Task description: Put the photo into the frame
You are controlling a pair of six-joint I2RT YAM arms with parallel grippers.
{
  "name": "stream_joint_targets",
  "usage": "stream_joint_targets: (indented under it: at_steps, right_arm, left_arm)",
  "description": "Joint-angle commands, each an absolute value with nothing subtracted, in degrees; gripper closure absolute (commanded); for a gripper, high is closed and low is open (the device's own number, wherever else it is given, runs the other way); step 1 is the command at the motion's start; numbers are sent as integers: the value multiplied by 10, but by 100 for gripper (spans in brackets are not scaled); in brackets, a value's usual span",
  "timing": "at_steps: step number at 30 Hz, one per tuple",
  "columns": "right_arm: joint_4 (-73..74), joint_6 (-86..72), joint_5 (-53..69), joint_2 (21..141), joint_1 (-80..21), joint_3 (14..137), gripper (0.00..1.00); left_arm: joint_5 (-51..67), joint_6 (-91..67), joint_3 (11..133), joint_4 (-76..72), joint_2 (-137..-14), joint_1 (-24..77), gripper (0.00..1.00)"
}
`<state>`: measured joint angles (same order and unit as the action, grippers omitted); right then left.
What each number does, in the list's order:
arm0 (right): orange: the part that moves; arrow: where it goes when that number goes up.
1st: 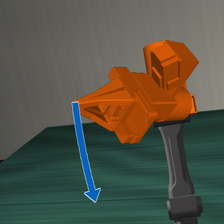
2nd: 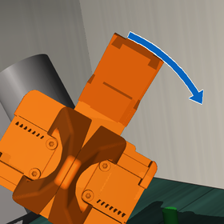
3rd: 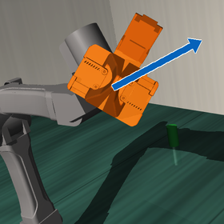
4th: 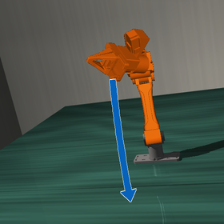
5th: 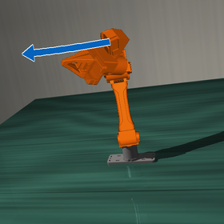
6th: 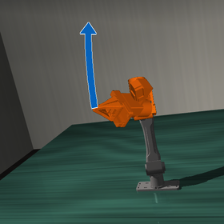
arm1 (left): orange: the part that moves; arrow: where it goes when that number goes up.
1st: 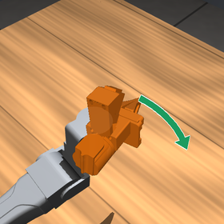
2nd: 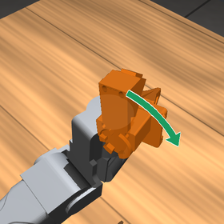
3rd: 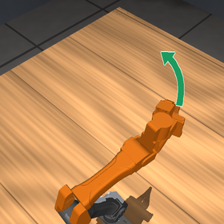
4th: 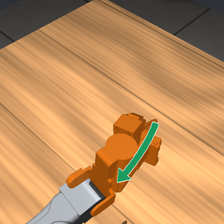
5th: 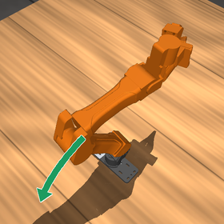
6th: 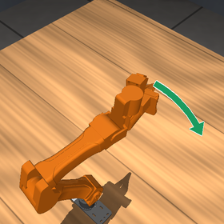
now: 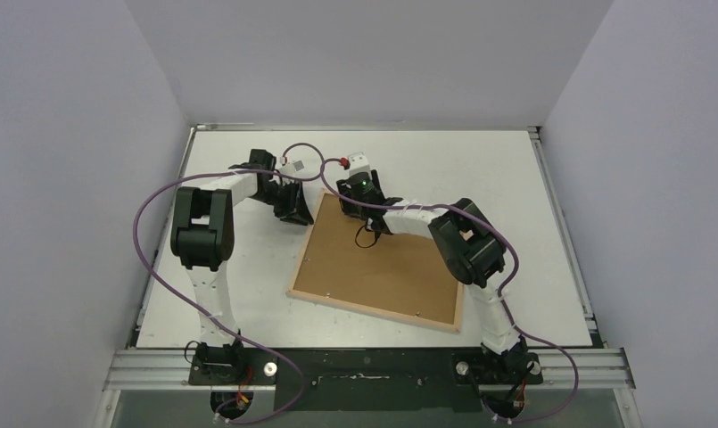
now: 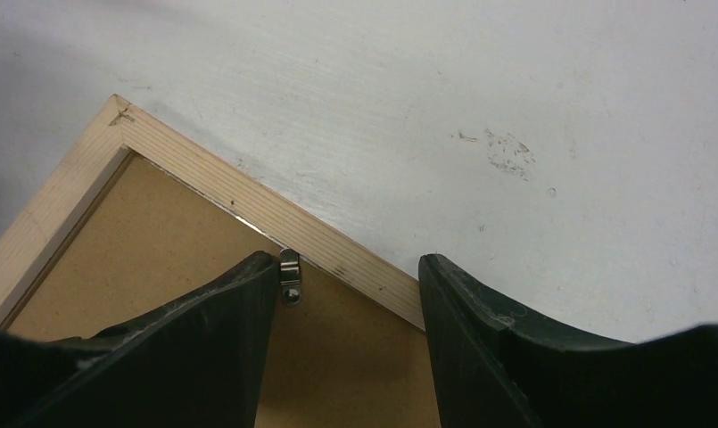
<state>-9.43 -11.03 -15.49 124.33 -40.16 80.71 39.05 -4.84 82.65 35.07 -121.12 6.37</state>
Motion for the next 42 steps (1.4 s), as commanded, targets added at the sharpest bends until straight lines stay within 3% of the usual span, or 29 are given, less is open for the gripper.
stream_joint_targets:
  at_steps: [1, 9, 13, 18, 31, 36, 42]
  right_arm:
    - [-67, -110, -191, 1252, -381, 804, 51]
    - [-65, -113, -190, 1251, -381, 803, 61]
    - [-63, -113, -191, 1251, -381, 803, 61]
    - [-62, -110, -188, 1248, -382, 800, 42]
    - [-14, -134, -179, 1159, -365, 850, 18]
    - [36, -198, -197, 1062, -322, 774, 7]
    - [186, -301, -228, 958, -246, 655, 5]
  left_arm:
    - [337, -18, 825, 359, -1221, 65, 75]
    - [338, -18, 824, 359, -1220, 65, 75]
    - [336, -17, 824, 360, -1220, 65, 75]
    - [336, -17, 825, 361, -1219, 64, 75]
    - [343, -17, 847, 375, -1216, 55, 75]
    - [356, -16, 872, 390, -1210, 48, 73]
    - [373, -3, 893, 421, -1198, 47, 64]
